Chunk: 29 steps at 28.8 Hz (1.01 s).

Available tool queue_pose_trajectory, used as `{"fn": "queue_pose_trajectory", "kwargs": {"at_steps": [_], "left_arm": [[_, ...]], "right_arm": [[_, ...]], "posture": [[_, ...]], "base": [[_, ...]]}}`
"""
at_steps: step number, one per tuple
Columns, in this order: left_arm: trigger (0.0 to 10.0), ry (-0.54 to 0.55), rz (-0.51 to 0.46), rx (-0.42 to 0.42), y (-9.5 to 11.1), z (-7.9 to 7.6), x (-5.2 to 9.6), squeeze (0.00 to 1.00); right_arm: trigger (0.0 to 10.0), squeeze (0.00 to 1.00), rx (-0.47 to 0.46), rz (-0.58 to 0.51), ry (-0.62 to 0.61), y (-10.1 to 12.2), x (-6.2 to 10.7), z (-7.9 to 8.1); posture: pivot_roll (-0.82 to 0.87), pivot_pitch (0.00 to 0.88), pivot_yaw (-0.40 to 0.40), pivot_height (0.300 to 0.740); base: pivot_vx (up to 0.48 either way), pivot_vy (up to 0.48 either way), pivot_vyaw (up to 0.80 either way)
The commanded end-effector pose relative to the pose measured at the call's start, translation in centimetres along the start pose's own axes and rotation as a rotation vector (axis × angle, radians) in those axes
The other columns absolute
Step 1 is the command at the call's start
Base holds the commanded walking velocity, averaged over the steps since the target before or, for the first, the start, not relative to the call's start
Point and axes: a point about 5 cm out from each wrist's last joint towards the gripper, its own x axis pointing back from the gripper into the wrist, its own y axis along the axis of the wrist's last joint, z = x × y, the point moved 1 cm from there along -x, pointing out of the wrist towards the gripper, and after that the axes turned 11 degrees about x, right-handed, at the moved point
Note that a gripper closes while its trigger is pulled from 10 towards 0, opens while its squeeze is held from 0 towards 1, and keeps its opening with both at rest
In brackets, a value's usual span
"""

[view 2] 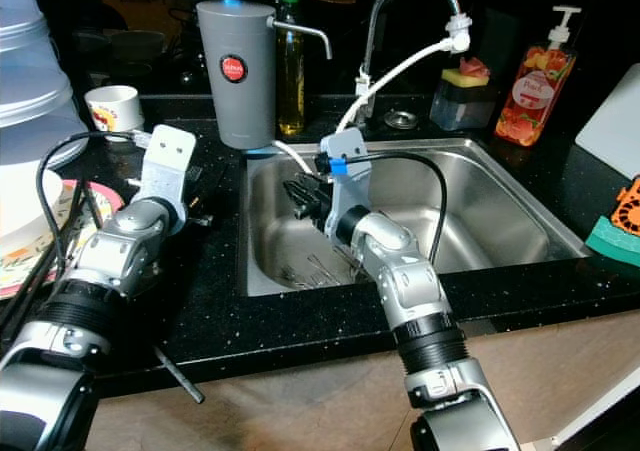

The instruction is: Kitchen organization

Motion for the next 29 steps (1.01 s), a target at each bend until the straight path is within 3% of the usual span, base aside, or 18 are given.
{"fn": "queue_pose_trajectory", "kwargs": {"at_steps": [1, 7, 10, 12, 16, 17, 19, 20, 21, 22, 23, 29], "left_arm": [[0.0, 0.005, 0.055, 0.020, -1.6, 0.1, 0.0, 0.00], [0.0, -0.026, -0.092, 0.072, 0.6, -0.3, 0.1, 0.00], [0.0, -0.041, -0.193, 0.156, 2.6, -0.8, 0.5, 0.00], [0.0, -0.048, -0.216, 0.191, 3.3, -1.0, 0.7, 0.00], [0.0, -0.058, -0.236, 0.179, 3.9, -1.4, 1.1, 0.00], [2.9, -0.058, -0.260, 0.186, 4.3, -1.6, 1.4, 0.00], [2.9, -0.057, -0.270, 0.190, 4.5, -1.6, 1.5, 0.00], [4.1, -0.045, -0.296, 0.186, 4.8, -1.5, 1.6, 0.00], [4.1, -0.045, -0.296, 0.186, 4.8, -1.5, 1.6, 0.00], [7.7, -0.033, -0.311, 0.183, 5.0, -1.3, 1.6, 0.00], [10.0, -0.018, -0.323, 0.180, 5.2, -1.1, 1.7, 0.00], [10.0, 0.016, -0.400, 0.181, 6.4, -0.7, 2.1, 0.00]], "right_arm": [[10.0, 0.00, -0.023, 0.011, -0.015, -0.2, 0.1, -0.4], [10.0, 0.00, -0.021, 0.008, -0.021, -0.1, 0.1, -0.6], [10.0, 0.00, -0.026, 0.004, -0.033, 0.1, 0.2, -0.9], [10.0, 0.00, -0.028, 0.002, -0.035, 0.2, 0.2, -1.0], [10.0, 0.00, -0.029, 0.001, -0.035, 0.2, 0.2, -1.1], [10.0, 0.00, -0.026, 0.001, -0.032, 0.2, 0.2, -1.1], [10.0, 0.00, -0.026, 0.002, -0.031, 0.1, 0.2, -1.1], [10.0, 0.00, -0.025, 0.001, -0.030, 0.2, 0.2, -1.1], [10.0, 0.00, -0.025, 0.001, -0.030, 0.2, 0.2, -1.1], [10.0, 0.00, -0.026, 0.000, -0.030, 0.2, 0.2, -1.1], [10.0, 0.00, -0.026, -0.001, -0.029, 0.3, 0.1, -1.1], [10.0, 0.00, -0.033, -0.009, -0.032, 0.5, 0.0, -1.2]], "posture": [[-0.04, 0.079, -0.043, 0.740], [-0.04, 0.076, -0.043, 0.740], [-0.04, 0.071, -0.042, 0.740], [-0.04, 0.066, -0.042, 0.740], [-0.04, 0.062, -0.044, 0.740], [-0.04, 0.059, -0.047, 0.740], [-0.04, 0.059, -0.047, 0.740], [-0.04, 0.059, -0.047, 0.740], [-0.04, 0.059, -0.047, 0.740], [-0.04, 0.059, -0.047, 0.740], [-0.04, 0.052, -0.050, 0.740], [-0.04, 0.051, -0.049, 0.740]], "base": [[0.000, 0.000, 0.00], [0.000, 0.000, 0.00], [0.000, 0.000, 0.00], [0.000, 0.000, 0.00], [0.000, 0.000, 0.00], [0.000, 0.000, 0.00], [0.000, 0.000, 0.00], [0.000, 0.000, 0.00], [0.000, 0.000, 0.00], [0.000, 0.000, 0.00], [0.000, 0.000, 0.00], [0.000, 0.000, 0.00]]}}
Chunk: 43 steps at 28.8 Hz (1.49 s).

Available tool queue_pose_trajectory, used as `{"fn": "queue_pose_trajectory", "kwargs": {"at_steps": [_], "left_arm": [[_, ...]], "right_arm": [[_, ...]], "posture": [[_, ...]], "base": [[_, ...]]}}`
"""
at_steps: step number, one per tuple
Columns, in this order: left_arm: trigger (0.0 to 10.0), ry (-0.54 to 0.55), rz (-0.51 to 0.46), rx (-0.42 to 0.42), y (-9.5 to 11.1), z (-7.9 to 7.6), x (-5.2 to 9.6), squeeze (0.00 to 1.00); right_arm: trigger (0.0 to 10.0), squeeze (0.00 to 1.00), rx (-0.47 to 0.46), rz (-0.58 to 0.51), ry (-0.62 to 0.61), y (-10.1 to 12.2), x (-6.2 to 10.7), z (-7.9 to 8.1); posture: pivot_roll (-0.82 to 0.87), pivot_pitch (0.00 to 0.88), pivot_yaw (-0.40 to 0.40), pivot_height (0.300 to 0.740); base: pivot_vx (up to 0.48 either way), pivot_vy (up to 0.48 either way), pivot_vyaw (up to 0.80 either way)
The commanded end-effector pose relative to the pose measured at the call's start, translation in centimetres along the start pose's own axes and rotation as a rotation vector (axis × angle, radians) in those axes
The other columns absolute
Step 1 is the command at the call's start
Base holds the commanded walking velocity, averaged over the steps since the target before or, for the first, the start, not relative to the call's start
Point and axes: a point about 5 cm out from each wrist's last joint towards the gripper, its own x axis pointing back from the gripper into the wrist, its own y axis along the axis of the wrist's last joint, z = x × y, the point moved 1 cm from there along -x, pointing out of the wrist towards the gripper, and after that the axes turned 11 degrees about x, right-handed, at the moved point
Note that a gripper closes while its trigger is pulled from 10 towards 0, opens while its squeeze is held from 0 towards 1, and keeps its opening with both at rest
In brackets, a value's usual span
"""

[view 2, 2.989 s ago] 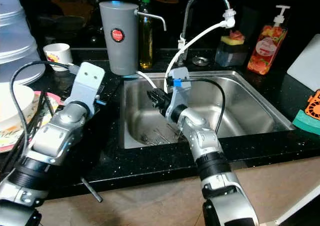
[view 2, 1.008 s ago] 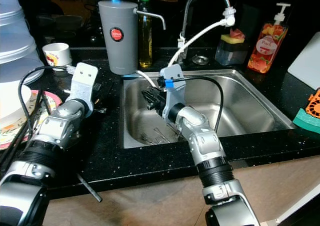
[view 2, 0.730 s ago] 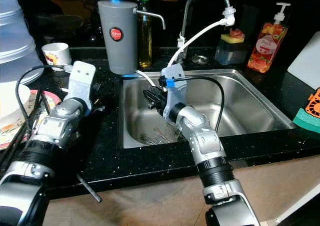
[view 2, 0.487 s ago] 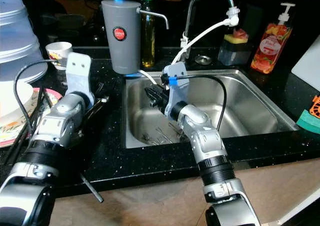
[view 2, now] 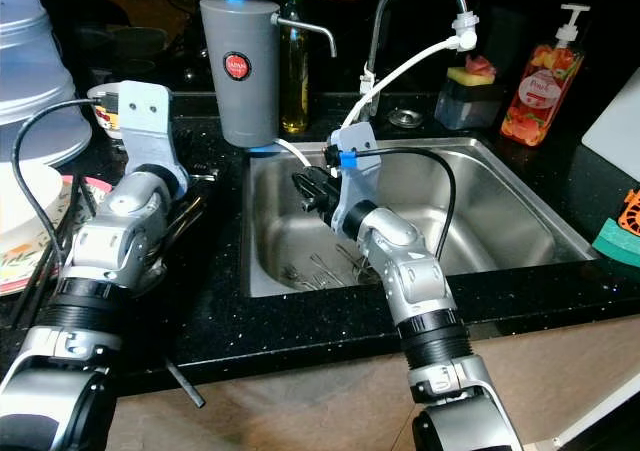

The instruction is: Kitchen organization

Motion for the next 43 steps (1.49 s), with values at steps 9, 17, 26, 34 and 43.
{"fn": "queue_pose_trajectory", "kwargs": {"at_steps": [9, 17, 26, 34, 43], "left_arm": [[10.0, -0.089, -0.231, 0.180, 4.4, -1.4, 0.5, 0.00], [10.0, -0.110, -0.221, 0.195, 4.5, -2.1, 0.6, 0.00], [0.0, -0.190, -0.301, 0.458, 6.6, -2.7, 1.1, 0.00], [0.0, -0.392, -0.296, 0.864, 7.7, -3.3, 2.1, 0.00], [0.0, -0.595, -0.265, 0.966, 7.7, -4.2, 3.4, 0.00]], "right_arm": [[10.0, 0.00, -0.050, -0.006, -0.021, 0.2, -0.1, -0.7], [10.0, 0.00, -0.054, -0.007, -0.028, 0.3, -0.1, -1.0], [10.0, 0.00, -0.111, -0.036, -0.060, 0.8, -0.2, -1.6], [10.0, 0.00, -0.256, -0.183, 0.009, 2.7, -0.1, -0.8], [10.0, 1.00, -0.312, -0.264, 0.124, 3.9, 0.3, 0.3]], "posture": [[-0.04, 0.055, -0.049, 0.740], [-0.05, 0.062, -0.049, 0.740], [-0.04, 0.067, -0.047, 0.740], [-0.03, 0.070, -0.043, 0.740], [-0.03, 0.071, -0.037, 0.740]], "base": [[0.000, 0.000, 0.00], [0.000, 0.000, 0.00], [0.000, 0.000, 0.00], [0.000, 0.000, 0.00], [0.000, 0.000, 0.00]]}}
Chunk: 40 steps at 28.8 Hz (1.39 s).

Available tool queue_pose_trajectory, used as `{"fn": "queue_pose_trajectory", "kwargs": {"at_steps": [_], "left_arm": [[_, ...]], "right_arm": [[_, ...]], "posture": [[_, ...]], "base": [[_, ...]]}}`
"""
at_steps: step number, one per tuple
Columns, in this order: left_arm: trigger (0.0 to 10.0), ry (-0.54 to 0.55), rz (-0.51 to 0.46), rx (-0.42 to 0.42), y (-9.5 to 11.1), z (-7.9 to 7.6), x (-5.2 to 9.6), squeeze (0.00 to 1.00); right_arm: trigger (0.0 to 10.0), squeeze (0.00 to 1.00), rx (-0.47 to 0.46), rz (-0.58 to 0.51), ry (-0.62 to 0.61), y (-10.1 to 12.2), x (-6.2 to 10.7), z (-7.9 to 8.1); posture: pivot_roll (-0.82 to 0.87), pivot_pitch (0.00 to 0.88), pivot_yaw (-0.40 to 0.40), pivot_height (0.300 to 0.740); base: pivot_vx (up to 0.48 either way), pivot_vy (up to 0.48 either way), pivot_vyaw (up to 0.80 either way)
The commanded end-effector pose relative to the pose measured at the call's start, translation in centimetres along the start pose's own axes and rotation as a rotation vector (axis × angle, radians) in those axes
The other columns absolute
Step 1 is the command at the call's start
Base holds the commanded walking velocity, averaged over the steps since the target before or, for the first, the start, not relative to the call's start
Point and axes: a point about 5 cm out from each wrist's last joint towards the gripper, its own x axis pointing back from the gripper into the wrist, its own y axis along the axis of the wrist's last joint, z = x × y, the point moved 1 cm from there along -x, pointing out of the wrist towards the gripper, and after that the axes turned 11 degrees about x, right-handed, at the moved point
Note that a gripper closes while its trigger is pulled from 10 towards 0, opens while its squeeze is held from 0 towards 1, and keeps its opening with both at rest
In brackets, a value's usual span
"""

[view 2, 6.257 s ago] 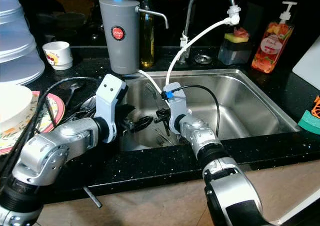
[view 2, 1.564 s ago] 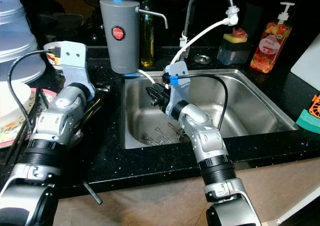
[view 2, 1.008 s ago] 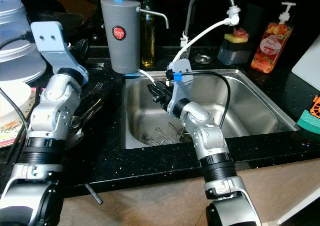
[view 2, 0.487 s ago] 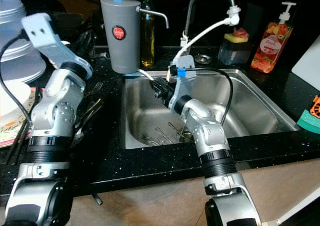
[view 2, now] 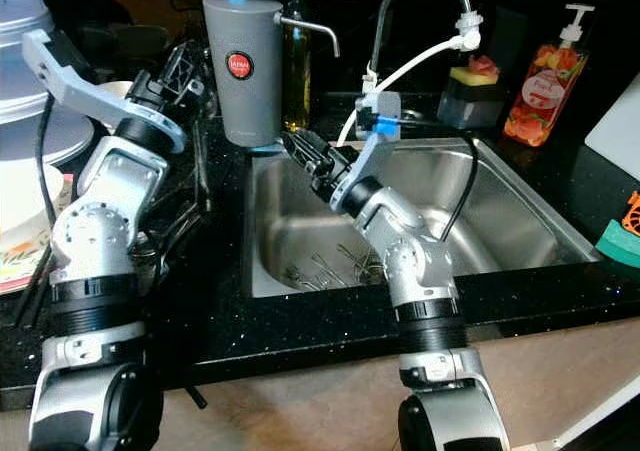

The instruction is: Kitchen organization

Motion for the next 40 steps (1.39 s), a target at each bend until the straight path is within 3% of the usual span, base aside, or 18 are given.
{"fn": "queue_pose_trajectory", "kwargs": {"at_steps": [1, 6, 7, 9, 10, 16, 17, 21, 27, 28, 29, 30, 33, 34, 35, 36, 40], "left_arm": [[0.0, -0.061, 0.028, 0.035, -0.4, -0.6, 0.3, 0.00], [0.0, -0.099, 0.062, 0.070, -0.2, -0.9, 0.5, 0.00], [0.0, -0.106, 0.070, 0.088, -0.1, -0.9, 0.5, 0.00], [0.0, -0.109, 0.073, 0.096, -0.1, -1.0, 0.5, 0.00], [0.0, -0.124, 0.064, 0.128, 0.1, -1.2, 0.4, 0.00], [0.0, -0.182, 0.042, 0.213, 0.4, -2.0, 0.4, 0.00], [0.0, -0.204, 0.001, 0.290, 0.8, -2.3, 0.4, 0.00], [0.0, -0.219, -0.054, 0.389, 1.2, -2.4, 0.4, 0.00], [0.0, -0.232, -0.062, 0.430, 1.2, -2.5, 0.5, 0.00], [0.0, -0.231, -0.050, 0.424, 1.1, -2.5, 0.5, 0.00], [0.0, -0.227, -0.043, 0.415, 1.1, -2.4, 0.6, 0.00], [0.0, -0.221, -0.038, 0.417, 1.1, -2.3, 0.6, 0.00], [0.0, -0.218, -0.038, 0.426, 1.0, -2.3, 0.7, 0.00], [0.0, -0.219, -0.029, 0.422, 0.9, -2.3, 0.7, 0.00], [0.0, -0.219, -0.029, 0.422, 0.9, -2.3, 0.7, 0.00], [0.0, -0.218, -0.017, 0.411, 0.6, -2.3, 0.7, 0.00], [0.0, -0.211, -0.010, 0.402, 0.4, -2.1, 0.7, 0.00]], "right_arm": [[10.0, 1.00, -0.027, 0.007, 0.029, -0.1, 0.1, 0.4], [10.0, 1.00, -0.009, -0.001, 0.092, 0.1, 0.2, 1.2], [10.0, 0.90, 0.005, -0.002, 0.118, 0.2, 0.2, 1.5], [10.0, 0.90, 0.010, -0.002, 0.126, 0.2, 0.2, 1.6], [10.0, 0.00, 0.034, 0.011, 0.147, 0.1, 0.3, 2.0], [10.0, 0.00, 0.041, 0.029, 0.233, -0.2, 0.3, 3.5], [10.0, 0.00, 0.051, 0.044, 0.301, -0.5, 0.5, 4.7], [10.0, 0.00, 0.061, 0.056, 0.331, -0.7, 0.5, 5.5], [10.0, 0.00, 0.007, 0.029, 0.342, -0.3, 0.4, 6.0], [10.0, 0.13, 0.000, 0.028, 0.349, -0.2, 0.4, 6.1], [10.0, 0.50, -0.003, 0.028, 0.354, -0.2, 0.4, 6.2], [10.0, 1.00, -0.007, 0.030, 0.362, -0.1, 0.5, 6.2], [10.0, 1.00, -0.005, 0.033, 0.370, -0.1, 0.6, 6.3], [10.0, 0.61, -0.009, 0.034, 0.372, 0.0, 0.6, 6.3], [10.0, 0.61, -0.009, 0.034, 0.372, 0.0, 0.6, 6.3], [10.0, 0.00, -0.023, 0.034, 0.375, 0.1, 0.6, 6.3], [10.0, 0.00, -0.054, 0.034, 0.399, 0.4, 0.8, 6.3]], "posture": [[-0.03, 0.071, -0.036, 0.740], [-0.03, 0.072, -0.032, 0.740], [-0.03, 0.071, -0.030, 0.740], [-0.03, 0.071, -0.029, 0.740], [-0.03, 0.071, -0.029, 0.740], [-0.03, 0.069, -0.028, 0.740], [-0.03, 0.069, -0.028, 0.740], [-0.03, 0.069, -0.027, 0.740], [-0.03, 0.070, -0.025, 0.740], [-0.03, 0.071, -0.024, 0.740], [-0.03, 0.071, -0.024, 0.740], [-0.03, 0.071, -0.024, 0.740], [-0.03, 0.072, -0.024, 0.740], [-0.03, 0.072, -0.024, 0.740], [-0.03, 0.072, -0.024, 0.740], [-0.03, 0.071, -0.024, 0.740], [-0.03, 0.070, -0.023, 0.740]], "base": [[0.000, 0.000, 0.00], [0.000, 0.000, 0.00], [0.000, 0.000, 0.00], [0.000, 0.000, 0.00], [0.000, 0.000, 0.00], [0.000, 0.000, 0.00], [0.000, 0.000, 0.00], [0.000, 0.000, 0.00], [0.000, 0.000, 0.00], [0.000, 0.000, 0.00], [0.000, 0.000, 0.00], [0.000, 0.000, 0.00], [0.000, 0.000, 0.00], [0.000, 0.000, 0.00], [0.000, 0.000, 0.00], [0.000, 0.000, 0.00], [0.000, 0.000, 0.00]]}}
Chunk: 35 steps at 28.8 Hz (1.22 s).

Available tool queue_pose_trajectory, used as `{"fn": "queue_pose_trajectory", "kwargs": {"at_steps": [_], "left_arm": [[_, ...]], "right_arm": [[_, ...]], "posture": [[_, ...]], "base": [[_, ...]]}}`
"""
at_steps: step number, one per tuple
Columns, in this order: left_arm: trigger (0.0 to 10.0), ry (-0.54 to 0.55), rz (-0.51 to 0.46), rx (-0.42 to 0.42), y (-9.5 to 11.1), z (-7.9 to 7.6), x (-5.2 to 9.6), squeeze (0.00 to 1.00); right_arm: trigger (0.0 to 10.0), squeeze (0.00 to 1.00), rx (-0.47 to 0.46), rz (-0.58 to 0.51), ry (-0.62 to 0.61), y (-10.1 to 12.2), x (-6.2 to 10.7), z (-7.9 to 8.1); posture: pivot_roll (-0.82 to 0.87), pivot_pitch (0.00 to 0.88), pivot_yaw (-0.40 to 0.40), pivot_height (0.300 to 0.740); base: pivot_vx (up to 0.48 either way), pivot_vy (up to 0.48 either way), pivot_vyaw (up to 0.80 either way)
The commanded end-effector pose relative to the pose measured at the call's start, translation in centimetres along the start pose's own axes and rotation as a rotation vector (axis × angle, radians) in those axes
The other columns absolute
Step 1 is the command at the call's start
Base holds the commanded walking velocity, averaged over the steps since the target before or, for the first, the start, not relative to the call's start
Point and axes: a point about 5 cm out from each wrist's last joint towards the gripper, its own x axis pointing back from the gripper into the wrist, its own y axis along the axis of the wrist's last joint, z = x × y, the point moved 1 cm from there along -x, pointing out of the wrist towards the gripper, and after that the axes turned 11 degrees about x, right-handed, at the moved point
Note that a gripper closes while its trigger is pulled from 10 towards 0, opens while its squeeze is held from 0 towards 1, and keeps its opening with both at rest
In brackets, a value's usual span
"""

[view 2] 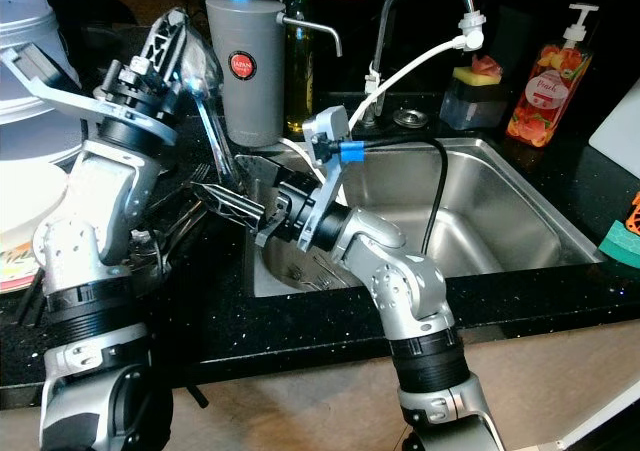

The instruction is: Kitchen organization

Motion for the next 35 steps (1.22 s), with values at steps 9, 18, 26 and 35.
{"fn": "queue_pose_trajectory", "kwargs": {"at_steps": [9, 18, 26, 35], "left_arm": [[0.0, -0.032, 0.021, -0.015, 0.0, -0.7, 0.3, 0.00], [0.0, -0.054, 0.003, 0.041, -0.3, -0.9, 0.1, 0.00], [0.0, -0.079, 0.009, 0.085, -0.9, -1.4, -0.1, 0.00], [0.0, -0.090, 0.037, 0.107, -1.6, -1.5, 0.1, 0.00]], "right_arm": [[10.0, 0.00, -0.065, -0.057, 0.018, 1.7, 1.4, -1.0], [10.0, 0.00, 0.045, 0.054, 0.100, 0.2, 0.8, 0.7], [10.0, 0.00, 0.091, 0.080, 0.104, -0.2, 0.4, 1.0], [10.0, 0.00, 0.126, 0.100, -0.023, -0.3, 0.4, -0.8]], "posture": [[-0.03, 0.064, -0.024, 0.740], [-0.03, 0.054, -0.023, 0.740], [-0.03, 0.048, -0.023, 0.740], [-0.03, 0.050, -0.025, 0.740]], "base": [[0.000, 0.000, 0.00], [0.000, 0.000, 0.00], [0.000, 0.000, 0.00], [0.000, 0.000, 0.00]]}}
